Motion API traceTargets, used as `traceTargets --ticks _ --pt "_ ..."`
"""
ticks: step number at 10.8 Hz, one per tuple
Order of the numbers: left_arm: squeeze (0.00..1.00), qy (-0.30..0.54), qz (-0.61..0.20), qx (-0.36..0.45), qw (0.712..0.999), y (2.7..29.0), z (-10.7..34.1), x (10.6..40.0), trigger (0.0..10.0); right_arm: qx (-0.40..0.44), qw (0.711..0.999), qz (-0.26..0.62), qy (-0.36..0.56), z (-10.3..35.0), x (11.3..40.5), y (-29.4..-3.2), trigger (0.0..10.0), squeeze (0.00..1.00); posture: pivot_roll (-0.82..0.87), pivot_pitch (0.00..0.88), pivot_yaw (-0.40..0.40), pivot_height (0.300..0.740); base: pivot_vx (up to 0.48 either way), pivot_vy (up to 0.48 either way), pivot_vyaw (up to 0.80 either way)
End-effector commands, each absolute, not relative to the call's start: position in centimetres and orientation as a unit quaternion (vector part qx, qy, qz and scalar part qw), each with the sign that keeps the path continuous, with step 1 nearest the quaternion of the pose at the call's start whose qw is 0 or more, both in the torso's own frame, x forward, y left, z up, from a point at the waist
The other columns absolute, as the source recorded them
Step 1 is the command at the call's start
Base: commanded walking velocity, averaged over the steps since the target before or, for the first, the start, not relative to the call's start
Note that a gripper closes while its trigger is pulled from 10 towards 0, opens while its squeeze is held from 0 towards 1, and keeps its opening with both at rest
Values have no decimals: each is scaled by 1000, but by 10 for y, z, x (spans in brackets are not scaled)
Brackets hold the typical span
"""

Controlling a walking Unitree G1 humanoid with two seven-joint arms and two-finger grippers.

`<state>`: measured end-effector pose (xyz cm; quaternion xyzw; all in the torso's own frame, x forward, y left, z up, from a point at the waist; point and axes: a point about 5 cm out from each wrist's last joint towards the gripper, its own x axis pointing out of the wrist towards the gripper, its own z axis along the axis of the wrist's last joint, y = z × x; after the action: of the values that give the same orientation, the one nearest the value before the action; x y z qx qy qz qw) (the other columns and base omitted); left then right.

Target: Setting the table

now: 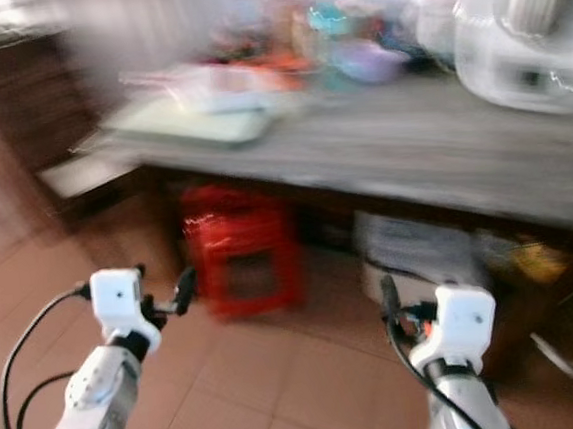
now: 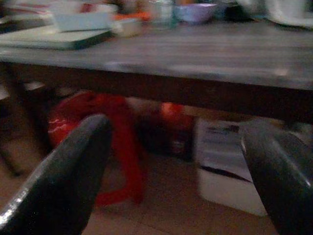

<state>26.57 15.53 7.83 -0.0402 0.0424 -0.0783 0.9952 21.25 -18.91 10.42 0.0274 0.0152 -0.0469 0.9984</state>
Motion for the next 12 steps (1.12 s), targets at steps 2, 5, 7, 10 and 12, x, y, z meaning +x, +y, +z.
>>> traceTargets --ticks 2,5,7,10,12 --pt "0 46 -85 -37 995 156 78 266 10000 20 994 -88 58 95 210 -197 10000 0 -27 0 17 740 -311 0 0" --pt "0 30 -118 -48 991 155 84 266 10000 -12 993 -100 58 97 212 -201 10000 0 -27 0 16 740 0 0 0" --pt "0 27 -124 -45 991 153 86 267 10000 -14 994 -97 48 96 213 -201 10000 0 -27 0 16 740 0 0 0" --pt "0 28 -133 -54 989 151 86 267 10000 19 996 -67 47 98 213 -193 10000 0 -21 0 12 740 0 -242 0" --pt "0 29 -135 -55 989 150 86 267 10000 16 996 -66 52 97 214 -192 10000 0 -19 0 12 740 0 -247 -200"
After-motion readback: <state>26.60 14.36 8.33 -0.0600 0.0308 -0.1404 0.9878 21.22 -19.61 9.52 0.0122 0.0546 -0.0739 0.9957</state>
